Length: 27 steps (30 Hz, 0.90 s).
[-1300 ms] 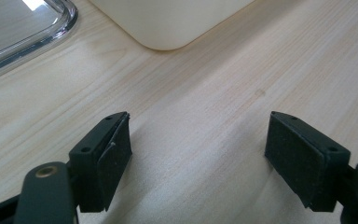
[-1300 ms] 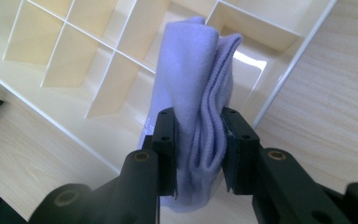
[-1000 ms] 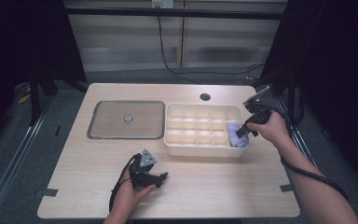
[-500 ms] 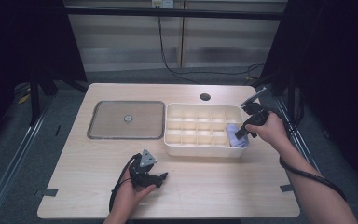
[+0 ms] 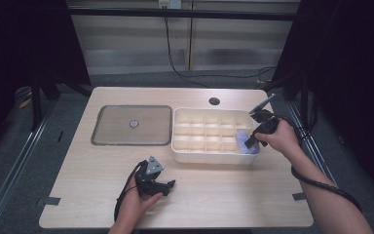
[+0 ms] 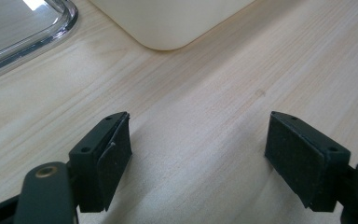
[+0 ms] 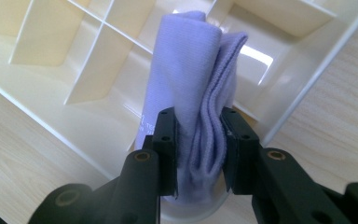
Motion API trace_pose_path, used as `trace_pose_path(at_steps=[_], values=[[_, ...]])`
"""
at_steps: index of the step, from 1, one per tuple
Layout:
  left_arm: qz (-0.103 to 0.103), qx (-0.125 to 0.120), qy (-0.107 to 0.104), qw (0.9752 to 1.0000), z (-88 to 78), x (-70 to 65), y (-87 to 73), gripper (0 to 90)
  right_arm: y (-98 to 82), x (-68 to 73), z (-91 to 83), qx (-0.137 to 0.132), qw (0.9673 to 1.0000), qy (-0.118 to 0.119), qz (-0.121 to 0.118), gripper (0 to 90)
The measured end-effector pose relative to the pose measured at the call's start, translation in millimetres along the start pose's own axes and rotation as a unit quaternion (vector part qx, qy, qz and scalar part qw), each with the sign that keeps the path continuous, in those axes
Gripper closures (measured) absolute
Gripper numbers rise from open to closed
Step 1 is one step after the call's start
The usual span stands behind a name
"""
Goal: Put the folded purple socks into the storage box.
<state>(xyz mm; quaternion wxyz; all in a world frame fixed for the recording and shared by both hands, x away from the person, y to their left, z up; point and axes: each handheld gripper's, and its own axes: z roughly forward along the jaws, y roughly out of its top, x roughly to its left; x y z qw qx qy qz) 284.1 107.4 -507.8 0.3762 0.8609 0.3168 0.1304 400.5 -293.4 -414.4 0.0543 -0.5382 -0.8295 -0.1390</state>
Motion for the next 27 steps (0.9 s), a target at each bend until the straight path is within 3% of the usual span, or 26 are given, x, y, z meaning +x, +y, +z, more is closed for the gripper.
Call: trace_pose_path(at_steps=[12, 27], values=[[0.001, 0.002, 0.001, 1.0000, -0.1, -0.1, 0.1, 21.9, -1.8, 5.2, 4.9, 0.012, 0.9998, -0.014, -0.012, 70.8], [0.001, 0.002, 0.001, 1.0000, -0.1, -0.1, 0.1, 21.9, -4.9, 7.9, 12.1, 0.016, 0.9997, -0.014, -0.012, 71.3]])
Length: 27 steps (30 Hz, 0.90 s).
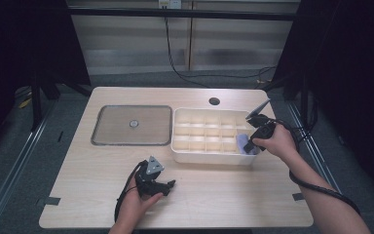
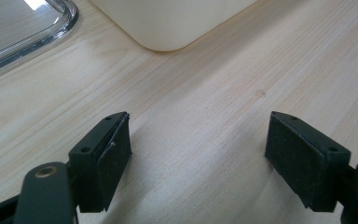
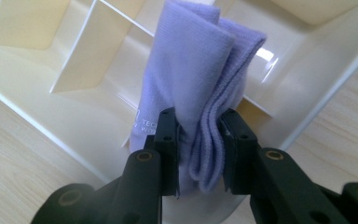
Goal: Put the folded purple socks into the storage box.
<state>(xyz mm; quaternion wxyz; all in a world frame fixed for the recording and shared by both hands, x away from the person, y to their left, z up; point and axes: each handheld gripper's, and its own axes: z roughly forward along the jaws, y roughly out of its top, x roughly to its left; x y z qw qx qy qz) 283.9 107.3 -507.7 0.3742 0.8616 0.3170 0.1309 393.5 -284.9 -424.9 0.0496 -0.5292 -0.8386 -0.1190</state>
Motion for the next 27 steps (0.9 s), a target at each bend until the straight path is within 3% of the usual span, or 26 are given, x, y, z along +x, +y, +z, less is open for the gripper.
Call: trace_pose_path(at_steps=[12, 27], values=[[0.000, 0.000, 0.000, 1.0000, 0.0, 0.0, 0.0, 21.9, -2.3, 1.1, 6.8, 0.001, 1.0000, 0.001, 0.002, 71.7], [0.000, 0.000, 0.000, 1.0000, 0.0, 0.0, 0.0, 21.8, -3.3, 5.0, 7.4, 0.000, 0.9999, -0.015, 0.001, 71.6]])
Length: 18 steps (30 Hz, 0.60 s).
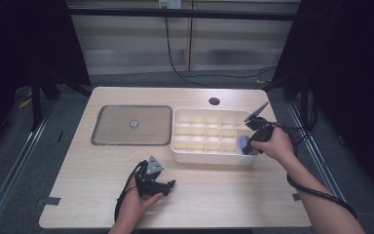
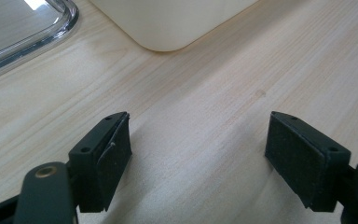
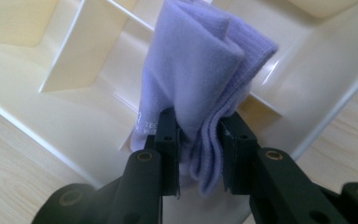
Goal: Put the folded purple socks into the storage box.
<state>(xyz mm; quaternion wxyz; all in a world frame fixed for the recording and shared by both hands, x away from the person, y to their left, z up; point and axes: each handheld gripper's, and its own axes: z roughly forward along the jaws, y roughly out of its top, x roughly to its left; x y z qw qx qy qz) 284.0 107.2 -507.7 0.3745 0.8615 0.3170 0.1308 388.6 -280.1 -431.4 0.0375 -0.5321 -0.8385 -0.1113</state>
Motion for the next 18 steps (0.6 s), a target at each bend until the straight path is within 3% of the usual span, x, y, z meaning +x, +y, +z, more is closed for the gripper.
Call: trace_pose_path(at_steps=[18], values=[[0.000, 0.000, 0.000, 1.0000, 0.0, 0.0, 0.0, 21.9, 3.4, 7.0, 2.0, 0.019, 0.9994, -0.027, -0.006, 71.7]])
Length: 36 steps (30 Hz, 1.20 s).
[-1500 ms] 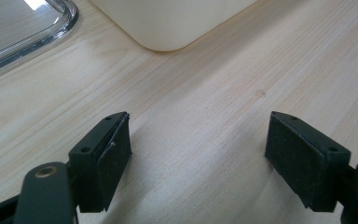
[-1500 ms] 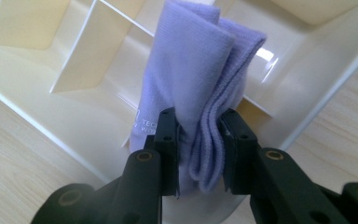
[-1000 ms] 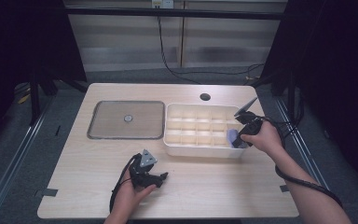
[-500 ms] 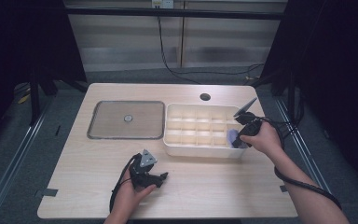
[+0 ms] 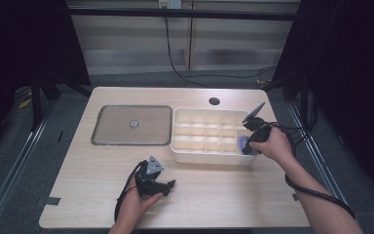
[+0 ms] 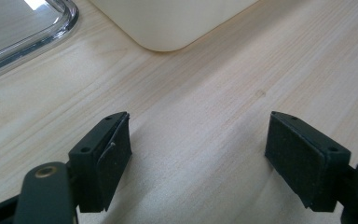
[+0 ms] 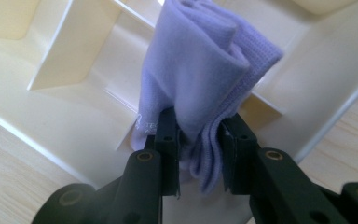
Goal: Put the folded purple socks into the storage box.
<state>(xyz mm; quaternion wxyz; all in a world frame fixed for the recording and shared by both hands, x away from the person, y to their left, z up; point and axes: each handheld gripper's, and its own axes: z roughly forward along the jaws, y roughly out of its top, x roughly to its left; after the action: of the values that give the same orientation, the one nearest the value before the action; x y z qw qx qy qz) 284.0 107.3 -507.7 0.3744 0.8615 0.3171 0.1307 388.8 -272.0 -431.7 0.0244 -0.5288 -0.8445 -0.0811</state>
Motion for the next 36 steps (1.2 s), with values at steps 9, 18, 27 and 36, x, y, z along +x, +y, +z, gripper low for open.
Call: trace_pose_path(at_steps=[9, 18, 27, 36], values=[[0.000, 0.000, 0.000, 1.0000, 0.0, 0.0, 0.0, 21.8, 1.2, 2.9, 1.7, 0.006, 1.0000, -0.006, -0.002, 72.2], [0.000, 0.000, 0.000, 1.0000, 0.0, 0.0, 0.0, 21.9, 1.7, 6.3, 9.3, 0.015, 0.9998, -0.014, -0.005, 72.3], [0.000, 0.000, 0.000, 1.0000, 0.0, 0.0, 0.0, 21.8, 1.9, 6.6, 9.4, 0.015, 0.9998, -0.014, -0.008, 71.1], [0.000, 0.000, 0.000, 1.0000, 0.1, 0.1, 0.0, 21.9, 3.7, 7.9, 6.9, 0.021, 0.9995, -0.017, -0.017, 69.2]])
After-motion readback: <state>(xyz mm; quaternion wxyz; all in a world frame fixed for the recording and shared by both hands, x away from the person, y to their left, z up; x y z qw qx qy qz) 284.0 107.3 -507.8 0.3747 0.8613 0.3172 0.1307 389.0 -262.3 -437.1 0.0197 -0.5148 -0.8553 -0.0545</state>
